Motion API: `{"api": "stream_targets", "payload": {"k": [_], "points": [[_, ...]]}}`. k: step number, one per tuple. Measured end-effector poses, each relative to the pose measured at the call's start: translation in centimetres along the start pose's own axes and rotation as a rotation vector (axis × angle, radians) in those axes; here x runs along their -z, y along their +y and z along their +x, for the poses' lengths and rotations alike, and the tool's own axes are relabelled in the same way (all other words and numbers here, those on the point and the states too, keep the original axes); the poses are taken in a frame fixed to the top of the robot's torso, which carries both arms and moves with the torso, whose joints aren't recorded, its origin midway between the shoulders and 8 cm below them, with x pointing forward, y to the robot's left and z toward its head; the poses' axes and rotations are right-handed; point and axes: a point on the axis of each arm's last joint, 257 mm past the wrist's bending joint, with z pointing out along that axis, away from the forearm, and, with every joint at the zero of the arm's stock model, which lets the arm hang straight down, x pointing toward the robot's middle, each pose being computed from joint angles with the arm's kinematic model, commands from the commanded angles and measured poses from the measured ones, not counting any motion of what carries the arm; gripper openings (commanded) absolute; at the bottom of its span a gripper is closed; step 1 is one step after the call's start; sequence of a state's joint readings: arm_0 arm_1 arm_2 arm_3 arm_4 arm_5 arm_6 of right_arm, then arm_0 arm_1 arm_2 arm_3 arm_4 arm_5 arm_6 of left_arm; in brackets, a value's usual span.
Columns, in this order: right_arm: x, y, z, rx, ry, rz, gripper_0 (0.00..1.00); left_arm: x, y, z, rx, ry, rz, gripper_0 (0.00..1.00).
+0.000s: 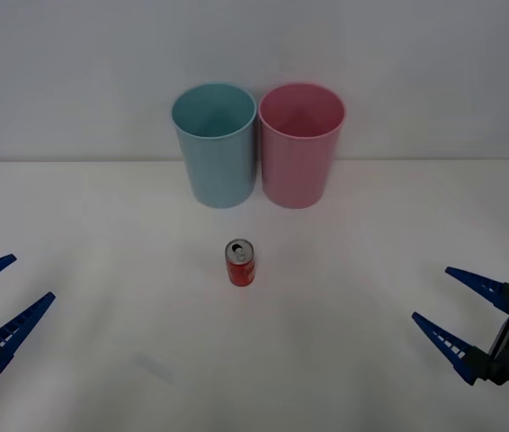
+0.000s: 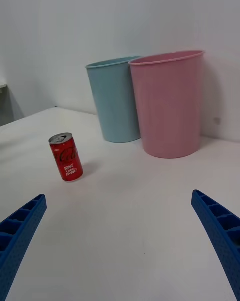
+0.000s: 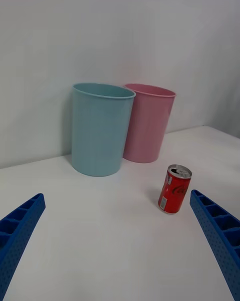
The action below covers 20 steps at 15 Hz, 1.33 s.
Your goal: Grasp the object on the table and drop it into the matching bin: aluminum can to the light blue bin, PET bottle to the pink bin.
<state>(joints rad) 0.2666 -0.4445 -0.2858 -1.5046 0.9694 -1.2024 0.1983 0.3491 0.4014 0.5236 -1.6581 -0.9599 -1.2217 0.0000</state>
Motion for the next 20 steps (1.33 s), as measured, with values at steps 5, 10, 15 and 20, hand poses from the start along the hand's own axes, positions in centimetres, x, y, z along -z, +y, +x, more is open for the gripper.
{"api": "stream_targets", "payload": {"k": [5, 10, 15, 20], "points": [[-3.3, 1.7, 2.4, -0.027, 0.023, -0.065, 1.00, 0.0, 0.0, 0.0, 0.000, 0.000, 0.000, 1.00], [-6.5, 2.7, 4.1, -0.038, 0.043, -0.086, 1.00, 0.0, 0.0, 0.0, 0.000, 0.000, 0.000, 1.00], [-10.0, 4.0, 5.2, -0.049, 0.043, -0.070, 1.00, 0.0, 0.0, 0.0, 0.000, 0.000, 0.000, 1.00], [-13.7, 5.6, 6.3, -0.051, 0.049, -0.043, 1.00, 0.0, 0.0, 0.0, 0.000, 0.000, 0.000, 1.00]]}}
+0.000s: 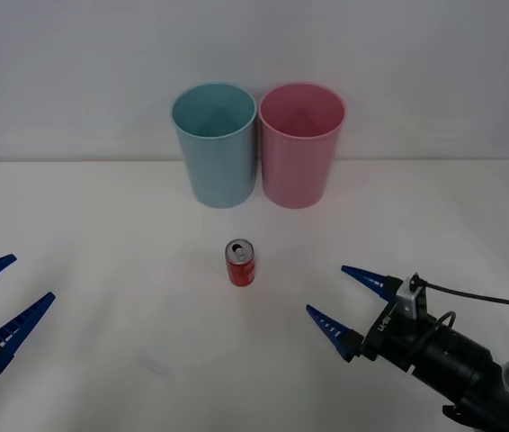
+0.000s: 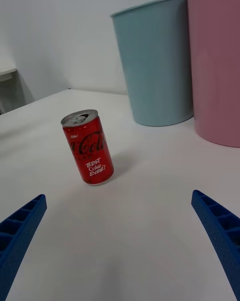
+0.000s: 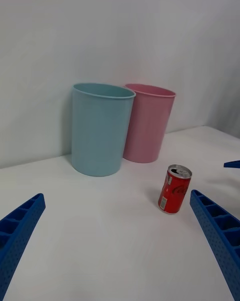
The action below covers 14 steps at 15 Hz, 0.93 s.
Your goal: Grasp the object on the table and drop it into the matching bin: aluminum can to the light blue bin, PET bottle to the pink bin.
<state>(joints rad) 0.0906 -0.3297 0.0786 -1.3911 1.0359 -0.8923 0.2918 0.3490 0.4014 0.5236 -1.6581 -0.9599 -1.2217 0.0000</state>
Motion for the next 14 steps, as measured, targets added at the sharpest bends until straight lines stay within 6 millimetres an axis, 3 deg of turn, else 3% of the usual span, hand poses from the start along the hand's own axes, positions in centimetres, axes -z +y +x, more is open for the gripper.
{"api": "stream_targets", "payload": {"k": [7, 14], "points": [[-5.1, 2.1, 1.4, -0.029, 0.017, 0.065, 1.00, 0.0, 0.0, 0.0, 0.000, 0.000, 0.000, 1.00], [-9.4, 3.6, 1.3, -0.009, 0.031, 0.107, 1.00, 0.0, 0.0, 0.0, 0.000, 0.000, 0.000, 1.00]]}}
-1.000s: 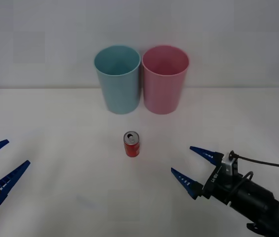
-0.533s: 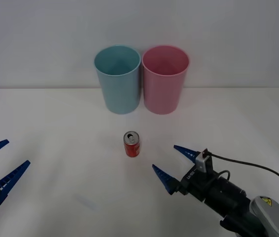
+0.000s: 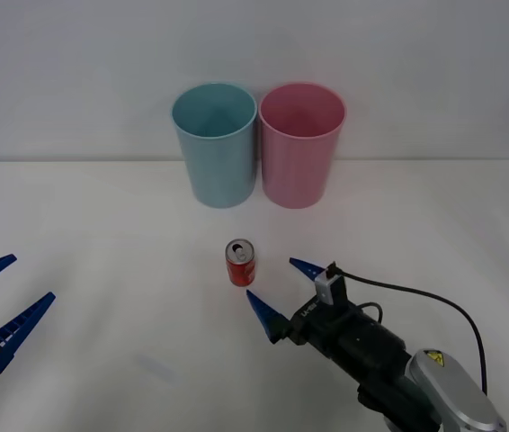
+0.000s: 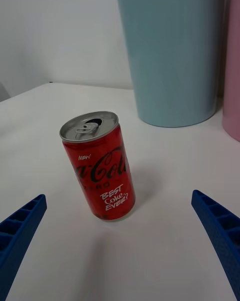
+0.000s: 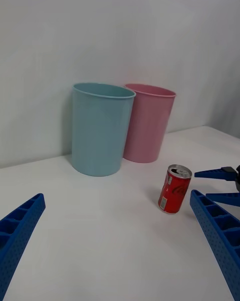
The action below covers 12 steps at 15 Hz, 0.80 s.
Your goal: Grasp the object on the table and drop it into the matching bin: aluminum can to the light blue bin, PET bottle to the pink bin.
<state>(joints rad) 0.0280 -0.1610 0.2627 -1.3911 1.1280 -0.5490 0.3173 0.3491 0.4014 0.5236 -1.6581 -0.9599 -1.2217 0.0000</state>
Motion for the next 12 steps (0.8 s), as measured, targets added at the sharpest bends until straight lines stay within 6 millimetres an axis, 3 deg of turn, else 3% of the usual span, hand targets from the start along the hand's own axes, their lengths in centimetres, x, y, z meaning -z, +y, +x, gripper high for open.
{"api": "stream_targets", "payload": {"k": [12], "points": [[-4.5, 1.3, -0.2, 0.047, 0.044, 0.043, 1.00, 0.0, 0.0, 0.0, 0.000, 0.000, 0.000, 1.00]]}}
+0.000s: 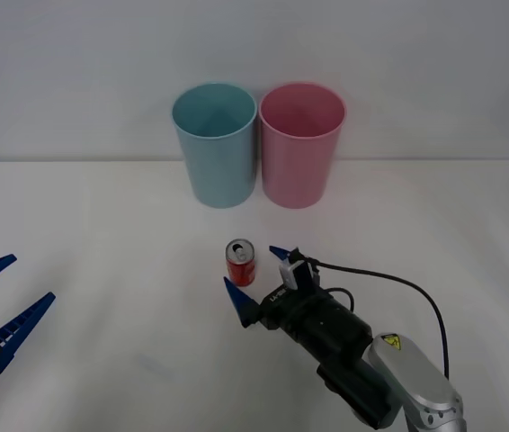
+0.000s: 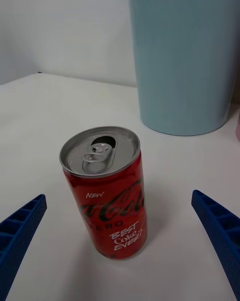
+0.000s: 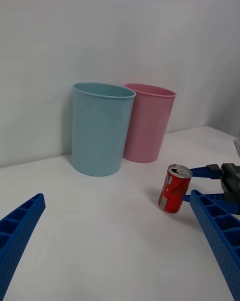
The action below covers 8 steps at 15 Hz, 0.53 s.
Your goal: Grasp the object on the table and drop it into the matching bin: aluminum can to the light blue bin, PET bottle to the pink bin.
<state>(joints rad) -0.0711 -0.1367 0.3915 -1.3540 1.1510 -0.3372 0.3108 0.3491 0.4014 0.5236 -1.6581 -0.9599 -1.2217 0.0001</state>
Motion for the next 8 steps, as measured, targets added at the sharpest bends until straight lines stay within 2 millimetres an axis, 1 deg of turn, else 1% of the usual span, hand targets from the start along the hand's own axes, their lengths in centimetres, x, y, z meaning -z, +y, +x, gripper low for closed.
{"api": "stream_targets", "payload": {"k": [1, 4, 8], "points": [[-0.5, 0.0, 0.3, -0.004, 0.008, -0.006, 1.00, 0.0, 0.0, 0.0, 0.000, 0.000, 0.000, 1.00], [-1.8, 0.0, 0.1, -0.012, 0.010, -0.010, 1.00, 0.0, 0.0, 0.0, 0.000, 0.000, 0.000, 1.00], [-3.8, 0.3, 0.3, -0.023, 0.026, -0.025, 1.00, 0.0, 0.0, 0.0, 0.000, 0.000, 0.000, 1.00]]}}
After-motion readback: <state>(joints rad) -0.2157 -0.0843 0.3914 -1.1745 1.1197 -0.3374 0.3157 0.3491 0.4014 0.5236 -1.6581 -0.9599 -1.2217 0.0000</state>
